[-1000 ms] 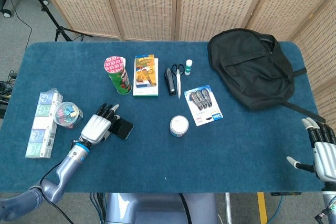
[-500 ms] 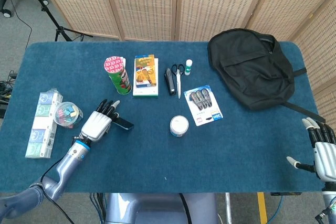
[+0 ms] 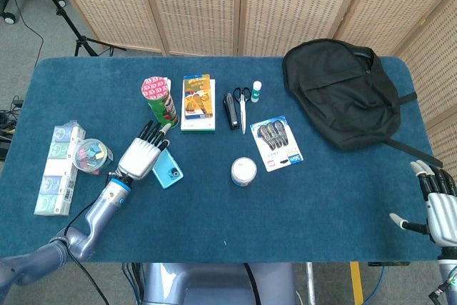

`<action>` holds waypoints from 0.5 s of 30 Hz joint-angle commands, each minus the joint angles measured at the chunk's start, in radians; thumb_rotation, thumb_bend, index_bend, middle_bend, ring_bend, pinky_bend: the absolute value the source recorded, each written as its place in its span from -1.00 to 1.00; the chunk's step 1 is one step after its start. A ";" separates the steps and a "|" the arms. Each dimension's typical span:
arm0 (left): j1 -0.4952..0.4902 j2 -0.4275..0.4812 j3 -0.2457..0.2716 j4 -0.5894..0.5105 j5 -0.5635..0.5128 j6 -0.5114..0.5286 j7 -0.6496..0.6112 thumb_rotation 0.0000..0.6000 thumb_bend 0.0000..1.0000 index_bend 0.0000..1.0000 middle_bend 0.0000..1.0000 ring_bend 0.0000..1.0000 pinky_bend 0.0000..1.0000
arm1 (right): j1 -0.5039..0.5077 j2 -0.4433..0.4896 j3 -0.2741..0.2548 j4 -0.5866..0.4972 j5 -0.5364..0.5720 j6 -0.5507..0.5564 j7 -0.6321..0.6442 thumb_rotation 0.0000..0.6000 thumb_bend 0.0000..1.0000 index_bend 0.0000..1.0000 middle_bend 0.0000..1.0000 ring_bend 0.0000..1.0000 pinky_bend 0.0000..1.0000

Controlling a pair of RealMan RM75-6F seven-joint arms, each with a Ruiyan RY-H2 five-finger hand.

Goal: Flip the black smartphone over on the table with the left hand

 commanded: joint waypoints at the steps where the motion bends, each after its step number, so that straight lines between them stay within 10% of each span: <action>1: -0.019 -0.014 -0.036 -0.021 -0.031 0.001 0.034 1.00 -0.17 -0.99 -1.00 -1.00 -1.00 | 0.001 0.001 0.002 0.001 0.004 -0.004 0.004 1.00 -1.00 -1.00 -1.00 -1.00 -1.00; 7: 0.021 0.063 -0.008 -0.140 -0.019 0.048 -0.009 1.00 -0.96 -1.00 -1.00 -1.00 -1.00 | 0.001 0.006 0.001 0.000 0.004 -0.006 0.013 1.00 -1.00 -1.00 -1.00 -1.00 -1.00; 15: 0.119 0.233 0.077 -0.301 0.074 0.193 -0.073 1.00 -1.00 -1.00 -1.00 -1.00 -1.00 | -0.002 0.009 -0.004 -0.010 -0.009 0.000 0.012 1.00 -1.00 -1.00 -1.00 -1.00 -1.00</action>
